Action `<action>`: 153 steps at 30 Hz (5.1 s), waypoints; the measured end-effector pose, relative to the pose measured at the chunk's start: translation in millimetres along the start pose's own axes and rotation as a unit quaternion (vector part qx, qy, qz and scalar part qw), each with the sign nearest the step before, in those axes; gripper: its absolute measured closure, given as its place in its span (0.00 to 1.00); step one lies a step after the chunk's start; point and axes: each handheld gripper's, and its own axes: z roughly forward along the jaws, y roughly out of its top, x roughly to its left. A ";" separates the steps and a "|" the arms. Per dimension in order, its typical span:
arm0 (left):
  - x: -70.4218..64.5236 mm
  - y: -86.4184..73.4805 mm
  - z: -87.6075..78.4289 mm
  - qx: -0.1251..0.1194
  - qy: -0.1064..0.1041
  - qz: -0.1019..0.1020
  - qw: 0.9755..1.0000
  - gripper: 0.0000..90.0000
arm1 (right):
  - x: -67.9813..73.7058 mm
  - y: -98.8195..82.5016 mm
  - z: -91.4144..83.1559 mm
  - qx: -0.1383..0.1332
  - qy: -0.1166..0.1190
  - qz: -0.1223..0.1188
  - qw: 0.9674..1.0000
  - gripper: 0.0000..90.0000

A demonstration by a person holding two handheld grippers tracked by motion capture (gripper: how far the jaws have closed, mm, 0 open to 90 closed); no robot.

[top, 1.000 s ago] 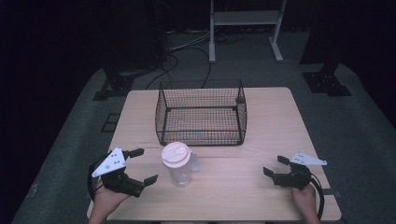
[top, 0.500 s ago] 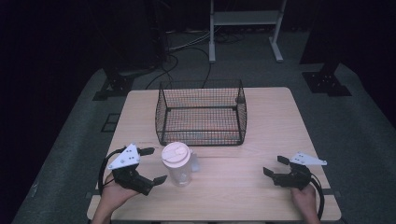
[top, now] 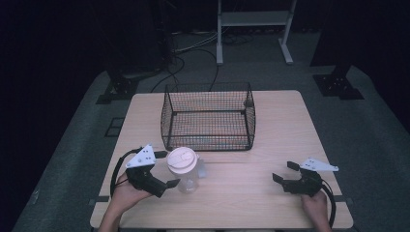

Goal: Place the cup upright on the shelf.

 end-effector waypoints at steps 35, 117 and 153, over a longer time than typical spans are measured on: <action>7.4 24.4 39.2 0.077 -0.015 0.005 0.997 0.02 | 0.3 0.0 0.6 0.000 0.006 -0.005 1.000 0.14; 45.0 213.4 78.5 0.152 -0.043 0.061 0.985 0.06 | -2.5 0.3 -0.3 -0.008 0.010 0.005 1.000 0.14; 120.0 222.6 151.9 0.177 0.020 -0.025 0.984 0.06 | -3.4 1.5 0.0 -0.007 0.009 0.015 1.000 0.14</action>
